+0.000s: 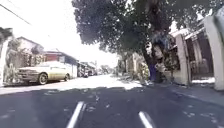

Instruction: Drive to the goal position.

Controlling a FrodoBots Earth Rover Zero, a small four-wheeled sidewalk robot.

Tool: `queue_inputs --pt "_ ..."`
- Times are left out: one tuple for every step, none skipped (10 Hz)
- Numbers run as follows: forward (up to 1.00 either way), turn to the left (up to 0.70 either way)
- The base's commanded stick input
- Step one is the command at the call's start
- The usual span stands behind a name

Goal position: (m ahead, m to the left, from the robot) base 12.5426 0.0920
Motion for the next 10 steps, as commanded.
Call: queue_inputs --pt "0.50 0.00" --pt "0.50 0.00" --pt "0.50 0.00" --pt "0.52 0.00" --pt "0.69 0.00" --pt "0.70 0.00" --pt "0.70 0.00" --pt "0.70 0.00" --pt "0.70 0.00" --pt "0.70 0.00"
